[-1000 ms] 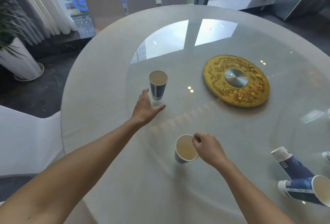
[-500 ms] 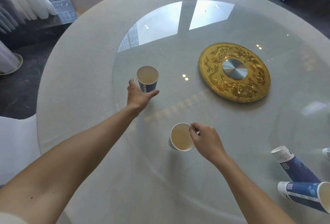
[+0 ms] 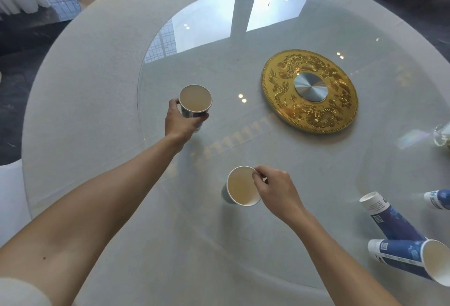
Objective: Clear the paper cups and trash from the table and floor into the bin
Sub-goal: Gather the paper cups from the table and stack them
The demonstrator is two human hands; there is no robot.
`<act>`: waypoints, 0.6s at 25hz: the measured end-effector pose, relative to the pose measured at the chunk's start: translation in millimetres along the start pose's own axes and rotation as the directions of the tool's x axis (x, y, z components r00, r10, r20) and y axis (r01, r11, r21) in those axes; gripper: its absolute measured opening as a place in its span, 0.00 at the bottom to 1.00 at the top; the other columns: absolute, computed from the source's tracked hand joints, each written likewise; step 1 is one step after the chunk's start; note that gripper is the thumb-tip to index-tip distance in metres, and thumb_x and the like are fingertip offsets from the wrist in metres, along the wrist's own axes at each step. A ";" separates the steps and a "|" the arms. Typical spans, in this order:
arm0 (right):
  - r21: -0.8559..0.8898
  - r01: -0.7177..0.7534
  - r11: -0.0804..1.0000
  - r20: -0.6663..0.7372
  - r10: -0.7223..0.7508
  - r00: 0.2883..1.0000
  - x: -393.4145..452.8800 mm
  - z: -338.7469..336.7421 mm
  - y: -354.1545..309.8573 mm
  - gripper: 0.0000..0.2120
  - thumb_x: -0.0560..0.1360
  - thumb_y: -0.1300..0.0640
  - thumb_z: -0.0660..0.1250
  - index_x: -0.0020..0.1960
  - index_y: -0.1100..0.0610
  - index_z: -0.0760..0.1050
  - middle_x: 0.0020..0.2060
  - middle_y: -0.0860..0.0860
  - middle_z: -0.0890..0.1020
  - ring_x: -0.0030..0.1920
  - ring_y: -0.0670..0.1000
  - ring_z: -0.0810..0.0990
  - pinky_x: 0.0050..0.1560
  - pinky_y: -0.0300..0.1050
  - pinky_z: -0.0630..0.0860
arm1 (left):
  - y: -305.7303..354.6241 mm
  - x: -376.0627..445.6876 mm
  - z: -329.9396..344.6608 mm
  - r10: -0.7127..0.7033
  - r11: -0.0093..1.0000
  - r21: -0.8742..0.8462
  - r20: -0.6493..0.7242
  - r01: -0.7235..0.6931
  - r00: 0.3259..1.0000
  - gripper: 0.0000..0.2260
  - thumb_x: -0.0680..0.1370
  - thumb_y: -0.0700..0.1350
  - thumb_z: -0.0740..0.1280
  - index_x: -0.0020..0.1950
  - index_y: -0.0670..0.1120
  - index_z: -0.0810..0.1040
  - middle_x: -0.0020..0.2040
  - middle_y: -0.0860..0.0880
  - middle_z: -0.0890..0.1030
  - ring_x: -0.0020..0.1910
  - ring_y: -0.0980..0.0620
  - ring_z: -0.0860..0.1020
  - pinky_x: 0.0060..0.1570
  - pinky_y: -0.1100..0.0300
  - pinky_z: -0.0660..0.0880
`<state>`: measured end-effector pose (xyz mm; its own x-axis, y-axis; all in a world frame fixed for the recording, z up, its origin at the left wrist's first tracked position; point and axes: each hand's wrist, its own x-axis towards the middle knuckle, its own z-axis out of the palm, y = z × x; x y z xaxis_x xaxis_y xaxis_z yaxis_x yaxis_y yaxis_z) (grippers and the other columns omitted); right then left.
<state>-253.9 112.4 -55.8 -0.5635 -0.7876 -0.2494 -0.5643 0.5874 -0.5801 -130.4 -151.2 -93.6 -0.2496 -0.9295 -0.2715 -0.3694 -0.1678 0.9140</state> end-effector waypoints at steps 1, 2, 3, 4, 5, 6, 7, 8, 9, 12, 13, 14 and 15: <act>-0.002 0.000 1.000 -0.001 0.000 1.000 -0.8 -0.7 1.7 0.11 0.81 0.54 0.62 0.45 0.55 0.81 0.37 0.53 0.83 0.40 0.54 0.80 0.41 0.54 0.76 | -2.6 -2.3 0.9 0.017 1.000 0.022 0.011 -0.017 1.000 0.34 0.67 0.50 0.84 0.67 0.50 0.70 0.59 0.52 0.75 0.57 0.48 0.76 0.47 0.59 0.71; -0.003 -0.002 1.000 0.002 0.002 1.000 -1.9 -1.7 3.3 0.11 0.81 0.54 0.62 0.45 0.55 0.81 0.37 0.53 0.83 0.40 0.55 0.80 0.41 0.54 0.76 | -4.9 -7.5 1.6 0.030 0.999 0.030 0.029 -0.031 0.999 0.34 0.67 0.50 0.85 0.66 0.50 0.70 0.59 0.53 0.76 0.57 0.49 0.76 0.49 0.58 0.72; -0.003 -0.005 1.000 0.004 0.005 1.000 -2.7 -2.1 4.0 0.11 0.81 0.54 0.62 0.45 0.56 0.81 0.37 0.54 0.83 0.40 0.55 0.80 0.41 0.54 0.76 | -7.8 -13.8 1.6 0.047 0.998 0.031 0.046 -0.049 0.998 0.34 0.66 0.50 0.85 0.65 0.51 0.70 0.59 0.53 0.76 0.57 0.51 0.76 0.50 0.59 0.72; -0.003 -0.010 1.000 0.003 0.010 1.000 -2.9 -2.4 4.9 0.11 0.81 0.55 0.62 0.45 0.56 0.81 0.37 0.54 0.83 0.40 0.55 0.80 0.41 0.54 0.76 | -10.5 -20.1 0.7 0.064 0.998 0.025 0.062 -0.066 0.996 0.34 0.66 0.50 0.86 0.65 0.51 0.70 0.59 0.54 0.77 0.58 0.52 0.77 0.50 0.61 0.72; -0.008 -0.016 1.000 0.000 0.016 1.000 -2.3 -3.4 7.2 0.12 0.81 0.55 0.62 0.45 0.56 0.81 0.37 0.54 0.83 0.40 0.56 0.80 0.40 0.54 0.76 | -14.5 -26.6 1.3 0.079 0.996 0.031 0.076 -0.082 0.994 0.35 0.66 0.51 0.86 0.65 0.51 0.71 0.59 0.55 0.78 0.58 0.53 0.78 0.48 0.64 0.72; -0.006 -0.015 1.000 -0.005 0.015 1.000 -6.9 -5.7 7.1 0.12 0.81 0.55 0.62 0.44 0.57 0.80 0.36 0.54 0.83 0.39 0.56 0.80 0.40 0.54 0.75 | -17.0 -38.5 -2.8 0.105 0.993 0.042 0.085 -0.109 0.991 0.35 0.65 0.51 0.86 0.66 0.51 0.71 0.59 0.55 0.79 0.58 0.54 0.78 0.46 0.68 0.72; 0.002 -0.013 1.000 -0.008 0.013 1.000 -13.8 -8.4 4.5 0.12 0.81 0.56 0.62 0.43 0.57 0.80 0.36 0.54 0.83 0.39 0.56 0.80 0.39 0.53 0.75 | -19.4 -52.1 -10.5 0.137 0.987 0.073 0.102 -0.145 0.985 0.35 0.66 0.52 0.86 0.67 0.51 0.72 0.60 0.56 0.79 0.58 0.55 0.78 0.44 0.71 0.71; 0.003 -0.021 1.000 -0.013 0.021 1.000 -14.7 -9.8 7.4 0.12 0.82 0.56 0.62 0.43 0.57 0.80 0.35 0.54 0.82 0.39 0.56 0.79 0.38 0.53 0.74 | -25.8 -59.9 -11.9 0.152 0.981 0.099 0.120 -0.164 0.981 0.35 0.66 0.53 0.85 0.67 0.51 0.73 0.60 0.56 0.80 0.57 0.55 0.79 0.43 0.73 0.70; 0.001 -0.027 1.000 -0.024 0.027 0.999 -17.4 -13.0 8.3 0.13 0.82 0.56 0.62 0.42 0.58 0.79 0.34 0.54 0.82 0.38 0.57 0.79 0.37 0.53 0.74 | -31.3 -69.3 -15.1 0.166 0.974 0.131 0.137 -0.184 0.977 0.35 0.66 0.53 0.85 0.68 0.51 0.74 0.60 0.55 0.80 0.56 0.57 0.79 0.43 0.74 0.69; 0.002 -0.048 0.999 -0.105 0.048 0.993 -30.5 -36.0 10.6 0.15 0.82 0.57 0.62 0.40 0.62 0.76 0.33 0.58 0.80 0.37 0.61 0.79 0.36 0.57 0.74 | -46.9 -108.5 -21.3 0.192 0.954 0.191 0.209 -0.232 0.959 0.34 0.64 0.57 0.83 0.67 0.54 0.76 0.59 0.56 0.78 0.52 0.65 0.78 0.45 0.74 0.69; 0.016 -0.057 0.998 -0.149 0.059 0.987 -35.6 -46.2 11.6 0.15 0.82 0.56 0.62 0.41 0.63 0.76 0.33 0.59 0.80 0.37 0.61 0.80 0.36 0.59 0.75 | -49.9 -122.0 -22.9 0.194 0.951 0.195 0.232 -0.241 0.953 0.35 0.62 0.59 0.81 0.67 0.55 0.77 0.58 0.58 0.77 0.52 0.67 0.77 0.47 0.73 0.70; 0.037 -0.067 0.997 -0.199 0.074 0.977 -42.4 -57.2 11.9 0.14 0.82 0.56 0.62 0.41 0.63 0.77 0.34 0.58 0.80 0.37 0.61 0.80 0.36 0.60 0.77 | -52.9 -135.2 -24.4 0.197 0.947 0.200 0.250 -0.250 0.948 0.36 0.61 0.61 0.80 0.67 0.57 0.76 0.57 0.61 0.75 0.53 0.67 0.77 0.49 0.71 0.71; 0.071 -0.075 0.995 -0.242 0.090 0.966 -47.9 -67.5 11.8 0.14 0.82 0.56 0.63 0.42 0.62 0.77 0.35 0.58 0.81 0.37 0.59 0.81 0.35 0.60 0.80 | -56.5 -146.6 -26.0 0.197 0.943 0.212 0.265 -0.257 0.944 0.37 0.60 0.62 0.79 0.68 0.58 0.76 0.57 0.61 0.73 0.53 0.65 0.78 0.51 0.69 0.74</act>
<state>-274.4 169.6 1.6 -0.7412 -0.6630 -0.1051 -0.4766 0.6300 -0.6132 -49.7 -13.9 -97.6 -0.5461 -0.8231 -0.1560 -0.4739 0.1499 0.8677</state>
